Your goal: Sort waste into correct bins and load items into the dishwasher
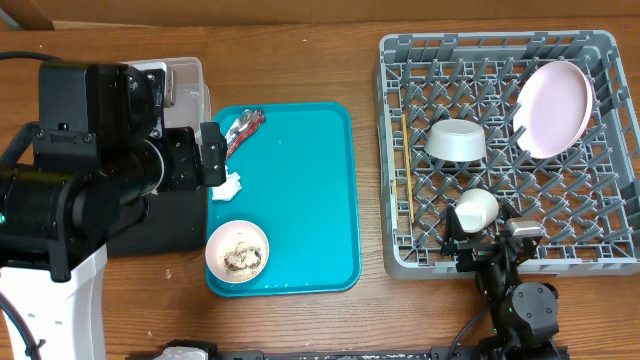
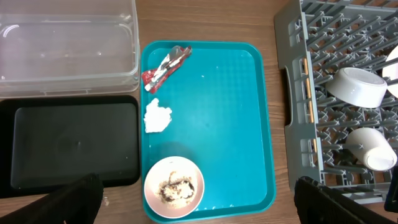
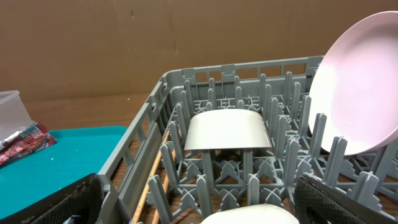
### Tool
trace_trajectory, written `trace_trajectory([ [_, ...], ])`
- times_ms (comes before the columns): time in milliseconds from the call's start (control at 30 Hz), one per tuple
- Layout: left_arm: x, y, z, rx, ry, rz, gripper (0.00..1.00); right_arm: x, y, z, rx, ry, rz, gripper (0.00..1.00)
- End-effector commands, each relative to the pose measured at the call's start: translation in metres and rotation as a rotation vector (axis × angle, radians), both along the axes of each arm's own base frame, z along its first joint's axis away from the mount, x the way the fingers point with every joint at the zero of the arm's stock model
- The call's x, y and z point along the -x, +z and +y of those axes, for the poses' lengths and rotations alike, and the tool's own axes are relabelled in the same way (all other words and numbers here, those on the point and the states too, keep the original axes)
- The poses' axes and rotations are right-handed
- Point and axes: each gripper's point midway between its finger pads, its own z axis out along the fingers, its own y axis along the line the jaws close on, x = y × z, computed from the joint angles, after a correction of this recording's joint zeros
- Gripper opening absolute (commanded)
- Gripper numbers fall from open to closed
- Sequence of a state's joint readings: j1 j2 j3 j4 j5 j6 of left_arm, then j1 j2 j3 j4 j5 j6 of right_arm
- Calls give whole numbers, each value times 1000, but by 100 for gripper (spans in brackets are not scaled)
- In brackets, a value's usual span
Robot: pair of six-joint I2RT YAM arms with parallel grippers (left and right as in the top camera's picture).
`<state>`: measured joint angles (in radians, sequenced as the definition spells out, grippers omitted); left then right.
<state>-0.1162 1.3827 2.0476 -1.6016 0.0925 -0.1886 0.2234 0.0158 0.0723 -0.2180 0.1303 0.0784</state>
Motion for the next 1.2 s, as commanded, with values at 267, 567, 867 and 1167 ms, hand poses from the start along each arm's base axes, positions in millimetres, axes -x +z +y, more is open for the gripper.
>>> trace_trajectory([
  [267, -1, 2, 1, 5, 16, -4, 100, 0, 2, 0, -6, -1, -13, 100],
  [567, -27, 25, -29, 286, 111, -73, 100, 0, 2, 0, -6, -1, -13, 100],
  [867, -60, -101, -71, -58, 71, 231, 80, 0, 2, 0, -6, -1, -13, 100],
  [1167, -136, -201, -43, -434, 245, 258, 100, 0, 2, 0, -6, -1, -13, 100],
])
